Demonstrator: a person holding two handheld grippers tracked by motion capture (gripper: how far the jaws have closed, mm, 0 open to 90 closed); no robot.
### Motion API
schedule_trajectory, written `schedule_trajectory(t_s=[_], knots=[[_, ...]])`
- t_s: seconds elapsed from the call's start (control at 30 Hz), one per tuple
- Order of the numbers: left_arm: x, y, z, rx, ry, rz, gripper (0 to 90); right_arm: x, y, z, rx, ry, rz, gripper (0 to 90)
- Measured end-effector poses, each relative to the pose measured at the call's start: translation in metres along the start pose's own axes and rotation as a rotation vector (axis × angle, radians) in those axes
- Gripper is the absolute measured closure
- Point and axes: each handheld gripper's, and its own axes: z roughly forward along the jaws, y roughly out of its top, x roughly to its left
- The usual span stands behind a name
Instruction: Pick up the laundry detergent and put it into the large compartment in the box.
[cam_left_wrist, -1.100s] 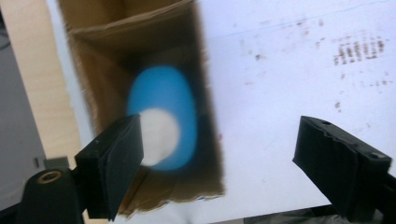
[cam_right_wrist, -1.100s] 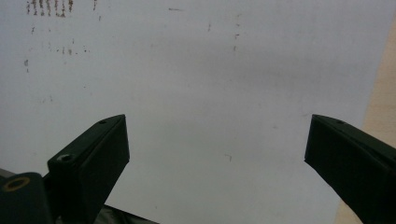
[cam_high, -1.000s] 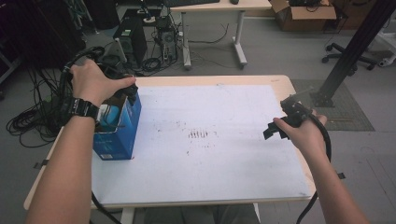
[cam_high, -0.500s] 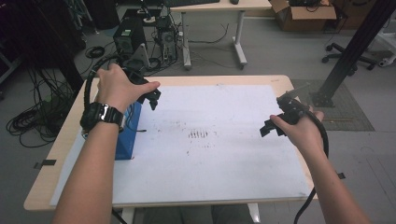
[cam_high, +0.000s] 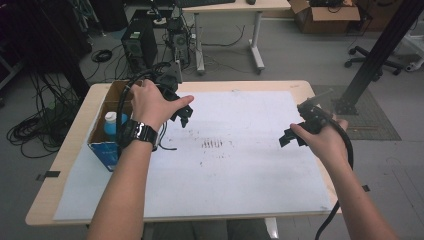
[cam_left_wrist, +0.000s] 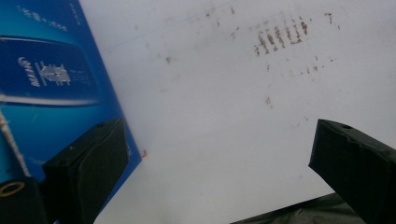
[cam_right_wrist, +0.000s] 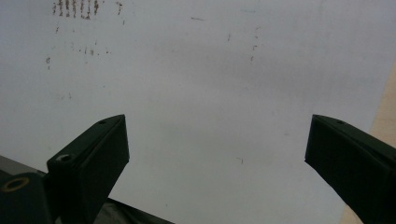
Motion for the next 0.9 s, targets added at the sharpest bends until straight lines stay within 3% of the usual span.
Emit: schedule_trajectory(t_s=[0.27, 0.9], knots=[[-0.006, 0.001, 0.014, 0.02, -0.009, 0.007, 5.0, 0.0, -0.001, 0.003, 0.007, 0.003, -0.003, 6.5], [-0.004, -0.003, 0.016, 0.015, -0.022, 0.014, 4.9, 0.0, -0.004, 0.002, -0.001, 0.006, 0.008, 5.4]])
